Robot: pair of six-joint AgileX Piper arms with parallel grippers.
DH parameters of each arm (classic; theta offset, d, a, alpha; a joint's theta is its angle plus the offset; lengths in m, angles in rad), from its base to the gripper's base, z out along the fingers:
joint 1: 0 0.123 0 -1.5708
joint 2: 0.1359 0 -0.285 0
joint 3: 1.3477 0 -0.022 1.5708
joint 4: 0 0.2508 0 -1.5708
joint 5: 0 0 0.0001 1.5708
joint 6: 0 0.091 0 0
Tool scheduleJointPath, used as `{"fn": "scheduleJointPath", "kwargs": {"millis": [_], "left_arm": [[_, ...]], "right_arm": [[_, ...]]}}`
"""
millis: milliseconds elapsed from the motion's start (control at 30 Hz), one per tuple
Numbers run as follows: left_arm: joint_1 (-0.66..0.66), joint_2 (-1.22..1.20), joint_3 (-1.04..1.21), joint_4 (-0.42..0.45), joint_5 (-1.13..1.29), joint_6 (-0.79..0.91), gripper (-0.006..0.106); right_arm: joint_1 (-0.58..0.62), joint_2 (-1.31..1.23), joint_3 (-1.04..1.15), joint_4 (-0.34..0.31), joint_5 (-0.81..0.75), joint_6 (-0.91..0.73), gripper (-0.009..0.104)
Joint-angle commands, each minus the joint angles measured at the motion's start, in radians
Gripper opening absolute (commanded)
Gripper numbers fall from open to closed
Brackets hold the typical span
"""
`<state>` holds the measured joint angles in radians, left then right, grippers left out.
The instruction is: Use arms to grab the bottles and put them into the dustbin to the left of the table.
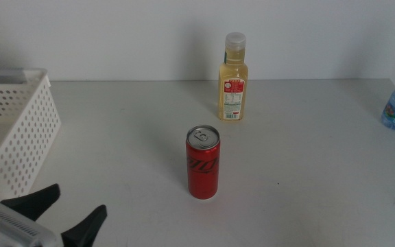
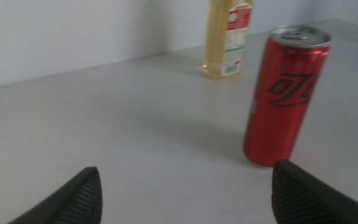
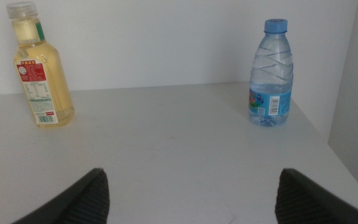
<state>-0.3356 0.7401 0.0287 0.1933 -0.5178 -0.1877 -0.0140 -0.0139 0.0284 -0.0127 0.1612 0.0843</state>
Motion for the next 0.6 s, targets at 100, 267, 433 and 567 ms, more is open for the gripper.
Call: {"fn": "scheduleJointPath", "kwargs": {"millis": [100,267,433,567], "left_arm": [[-0.132,0.247,0.001,-0.011,-0.37,0.06,0.094],[-0.196,0.485,0.002,-0.062,-0.61,0.083,0.094],[-0.196,0.686,0.0,-0.035,-0.798,0.07,0.094],[-0.196,0.755,0.003,0.018,-0.798,0.047,0.094]], "right_arm": [[-0.004,-0.021,-0.009,-0.011,-0.073,-0.005,0.094],[-0.004,-0.021,-0.009,-0.011,-0.073,-0.005,0.094],[-0.004,-0.021,-0.009,-0.011,-0.073,-0.005,0.094],[-0.004,-0.021,-0.009,-0.011,-0.073,-0.005,0.094]]}}
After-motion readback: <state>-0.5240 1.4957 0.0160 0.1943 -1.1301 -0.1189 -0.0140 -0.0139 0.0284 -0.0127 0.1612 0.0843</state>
